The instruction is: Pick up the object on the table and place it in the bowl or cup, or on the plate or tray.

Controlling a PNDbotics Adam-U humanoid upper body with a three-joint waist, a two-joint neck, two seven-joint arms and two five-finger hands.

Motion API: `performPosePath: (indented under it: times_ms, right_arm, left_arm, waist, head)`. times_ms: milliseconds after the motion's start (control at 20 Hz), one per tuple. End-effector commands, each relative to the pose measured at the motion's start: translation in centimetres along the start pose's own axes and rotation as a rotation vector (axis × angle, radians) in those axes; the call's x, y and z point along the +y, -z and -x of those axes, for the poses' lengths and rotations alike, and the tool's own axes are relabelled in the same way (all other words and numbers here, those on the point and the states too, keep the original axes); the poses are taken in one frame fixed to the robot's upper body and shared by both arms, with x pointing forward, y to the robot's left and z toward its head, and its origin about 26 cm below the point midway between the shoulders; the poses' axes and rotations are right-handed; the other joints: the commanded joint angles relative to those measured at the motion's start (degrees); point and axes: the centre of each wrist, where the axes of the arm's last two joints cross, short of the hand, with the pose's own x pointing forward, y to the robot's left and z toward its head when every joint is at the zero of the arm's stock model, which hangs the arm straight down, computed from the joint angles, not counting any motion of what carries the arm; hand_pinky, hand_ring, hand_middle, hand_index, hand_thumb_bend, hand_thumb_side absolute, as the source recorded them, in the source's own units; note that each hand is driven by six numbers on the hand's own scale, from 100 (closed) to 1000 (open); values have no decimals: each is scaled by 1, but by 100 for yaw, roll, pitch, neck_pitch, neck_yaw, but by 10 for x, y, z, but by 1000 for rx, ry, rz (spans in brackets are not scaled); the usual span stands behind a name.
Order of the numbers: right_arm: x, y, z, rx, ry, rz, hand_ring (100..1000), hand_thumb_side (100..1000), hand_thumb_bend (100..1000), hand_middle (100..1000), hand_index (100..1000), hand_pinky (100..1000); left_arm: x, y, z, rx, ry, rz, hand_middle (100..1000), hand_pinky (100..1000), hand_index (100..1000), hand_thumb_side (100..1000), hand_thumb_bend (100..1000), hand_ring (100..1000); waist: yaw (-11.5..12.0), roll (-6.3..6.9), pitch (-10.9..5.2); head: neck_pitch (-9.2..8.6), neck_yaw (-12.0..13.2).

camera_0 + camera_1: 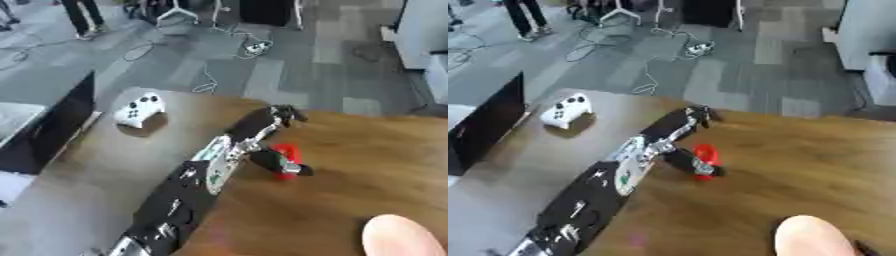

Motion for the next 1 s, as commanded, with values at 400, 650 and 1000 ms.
performPosePath:
  times_ms: [400, 650, 1000]
  right_arm:
    - [-3, 8, -14, -82, -11, -23, 705, 1000, 100, 591, 981, 594]
    - [-3, 7, -14, -83, -12, -21, 705, 1000, 100, 591, 981, 594]
    - [-3, 6, -14, -82, -15, -19, 705, 1000, 100, 592, 981, 594]
  left_arm:
    - [0, 1, -1, -21, -5, -27, 726, 471, 825, 684, 713, 642]
    - [-3, -2, 0, -16, -8, -22, 725, 472, 822, 690, 709, 641]
    - [10, 0, 5, -26, 45, -11, 723, 497, 819, 688, 739, 654]
  waist:
    - [-93, -57, 28]
    - [-124, -61, 53]
    - [-147, -54, 65]
  head:
    - [-150, 96]
    - [-151, 95]
    - [-149, 80]
